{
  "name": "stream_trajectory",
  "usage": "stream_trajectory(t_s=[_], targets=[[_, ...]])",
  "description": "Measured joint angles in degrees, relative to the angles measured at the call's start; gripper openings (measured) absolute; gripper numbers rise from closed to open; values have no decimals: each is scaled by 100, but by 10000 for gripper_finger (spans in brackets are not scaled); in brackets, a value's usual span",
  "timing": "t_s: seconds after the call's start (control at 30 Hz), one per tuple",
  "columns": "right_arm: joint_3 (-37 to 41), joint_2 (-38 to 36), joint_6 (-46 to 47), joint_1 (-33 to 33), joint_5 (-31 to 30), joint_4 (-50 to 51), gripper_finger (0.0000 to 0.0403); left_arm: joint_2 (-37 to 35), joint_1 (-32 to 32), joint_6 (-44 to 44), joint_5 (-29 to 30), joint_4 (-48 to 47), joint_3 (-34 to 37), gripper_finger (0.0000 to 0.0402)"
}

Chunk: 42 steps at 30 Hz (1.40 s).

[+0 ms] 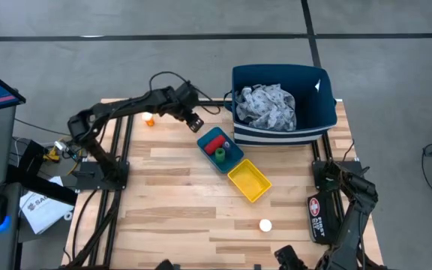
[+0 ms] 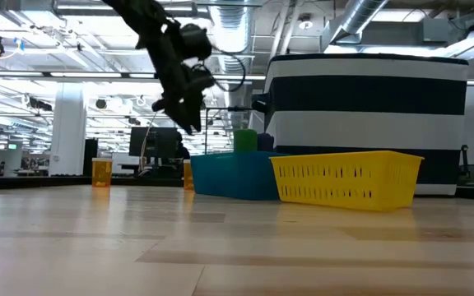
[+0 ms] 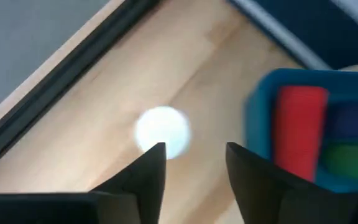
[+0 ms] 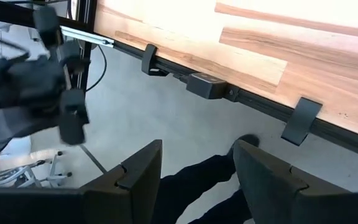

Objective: Pick & Place Medicine items
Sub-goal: Put the top right orange pill bottle into the yellow bin

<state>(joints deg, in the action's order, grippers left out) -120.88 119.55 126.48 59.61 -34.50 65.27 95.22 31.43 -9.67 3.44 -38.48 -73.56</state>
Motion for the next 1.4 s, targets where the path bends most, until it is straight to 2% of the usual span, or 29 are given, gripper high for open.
stream_trajectory(t_s=[0.3, 0.53, 1.07, 1.4], targets=[[0, 0, 4, -12, 0, -320, 196, 673, 471, 351, -198, -161, -413, 258], [0, 0, 4, -12, 0, -402, 196, 1063, 465, 642, -228, -389, -804, 296], [0, 0, 4, -38, 0, -464, 196, 1629, 471, 643, -237, -566, -903, 306], [0, 0, 4, -28, 0, -485, 196, 1701, 529, 791, -256, -495, -898, 299]])
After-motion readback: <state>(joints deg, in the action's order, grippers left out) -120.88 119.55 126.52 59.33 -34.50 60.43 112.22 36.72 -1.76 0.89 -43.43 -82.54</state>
